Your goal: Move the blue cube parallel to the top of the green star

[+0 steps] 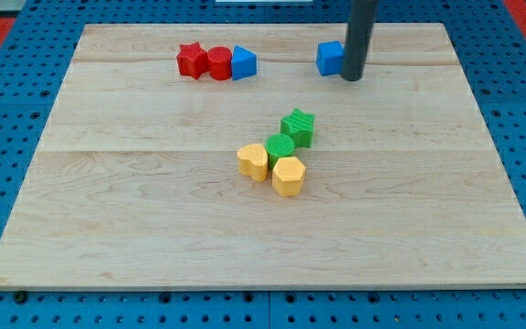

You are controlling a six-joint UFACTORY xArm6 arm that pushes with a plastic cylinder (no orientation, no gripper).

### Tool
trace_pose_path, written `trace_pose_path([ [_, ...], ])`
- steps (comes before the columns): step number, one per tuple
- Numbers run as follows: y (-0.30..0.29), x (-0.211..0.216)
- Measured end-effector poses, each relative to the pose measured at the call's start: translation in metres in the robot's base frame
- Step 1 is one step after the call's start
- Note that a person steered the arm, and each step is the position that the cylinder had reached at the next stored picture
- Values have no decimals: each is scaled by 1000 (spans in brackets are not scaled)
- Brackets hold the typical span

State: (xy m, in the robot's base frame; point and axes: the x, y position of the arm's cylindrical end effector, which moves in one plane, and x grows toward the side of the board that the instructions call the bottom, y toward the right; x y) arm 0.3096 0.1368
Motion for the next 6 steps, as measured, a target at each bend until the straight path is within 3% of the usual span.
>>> trace_pose_path([
  [2, 44, -52],
  [3, 9, -62],
  [4, -52, -44],
  [5, -74, -41],
  [6, -56, -41],
])
